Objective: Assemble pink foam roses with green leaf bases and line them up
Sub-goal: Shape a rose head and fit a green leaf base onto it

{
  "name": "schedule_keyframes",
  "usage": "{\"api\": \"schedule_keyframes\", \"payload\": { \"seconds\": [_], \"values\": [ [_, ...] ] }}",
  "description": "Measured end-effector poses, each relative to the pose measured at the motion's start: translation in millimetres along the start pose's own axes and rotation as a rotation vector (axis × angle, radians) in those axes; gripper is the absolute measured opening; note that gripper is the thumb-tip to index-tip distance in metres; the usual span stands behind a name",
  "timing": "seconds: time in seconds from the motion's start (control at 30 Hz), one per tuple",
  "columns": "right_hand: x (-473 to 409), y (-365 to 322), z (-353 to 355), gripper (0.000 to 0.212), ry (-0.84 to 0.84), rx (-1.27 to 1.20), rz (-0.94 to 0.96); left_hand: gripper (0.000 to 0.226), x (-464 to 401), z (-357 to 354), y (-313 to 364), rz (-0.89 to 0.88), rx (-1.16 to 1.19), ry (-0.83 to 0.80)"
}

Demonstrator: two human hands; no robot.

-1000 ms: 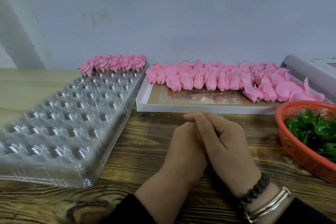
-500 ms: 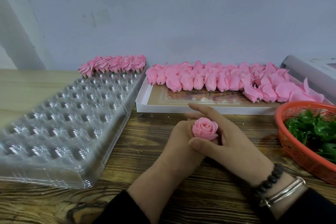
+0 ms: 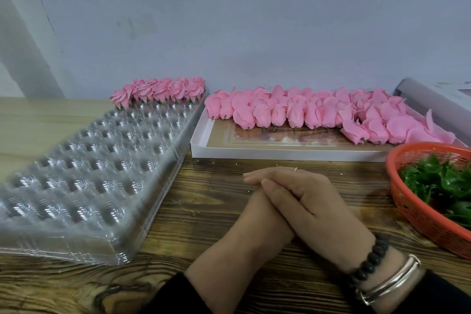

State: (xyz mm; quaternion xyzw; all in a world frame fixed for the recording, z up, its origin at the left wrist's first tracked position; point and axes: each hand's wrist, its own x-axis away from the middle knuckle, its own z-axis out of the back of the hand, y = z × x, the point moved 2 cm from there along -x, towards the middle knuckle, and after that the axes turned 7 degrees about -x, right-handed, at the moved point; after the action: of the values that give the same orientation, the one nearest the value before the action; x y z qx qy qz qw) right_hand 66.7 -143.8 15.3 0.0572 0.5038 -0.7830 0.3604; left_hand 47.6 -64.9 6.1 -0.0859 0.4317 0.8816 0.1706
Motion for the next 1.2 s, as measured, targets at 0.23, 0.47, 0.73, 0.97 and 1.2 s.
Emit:
{"api": "schedule_keyframes", "payload": {
  "seconds": [0.23,0.47,0.73,0.97,1.2],
  "values": [
    [3,4,11,0.031,0.285,-0.225,0.048,0.014,-4,10,-15,0.249,0.496,0.256],
    [2,8,-5,0.027,0.293,-0.16,0.052,0.021,-8,17,-26,0.439,1.139,0.388],
    [1,4,-5,0.018,0.261,0.03,0.202,0.046,-6,5,-19,0.494,1.374,0.326],
    [1,1,-6,0.032,0.271,0.119,0.203,0.049,-4,3,-13,0.493,1.475,0.254],
    [0,3,-7,0.035,0.262,0.104,0.175,0.051,-3,3,-11,0.481,1.485,0.242]
  ]
}}
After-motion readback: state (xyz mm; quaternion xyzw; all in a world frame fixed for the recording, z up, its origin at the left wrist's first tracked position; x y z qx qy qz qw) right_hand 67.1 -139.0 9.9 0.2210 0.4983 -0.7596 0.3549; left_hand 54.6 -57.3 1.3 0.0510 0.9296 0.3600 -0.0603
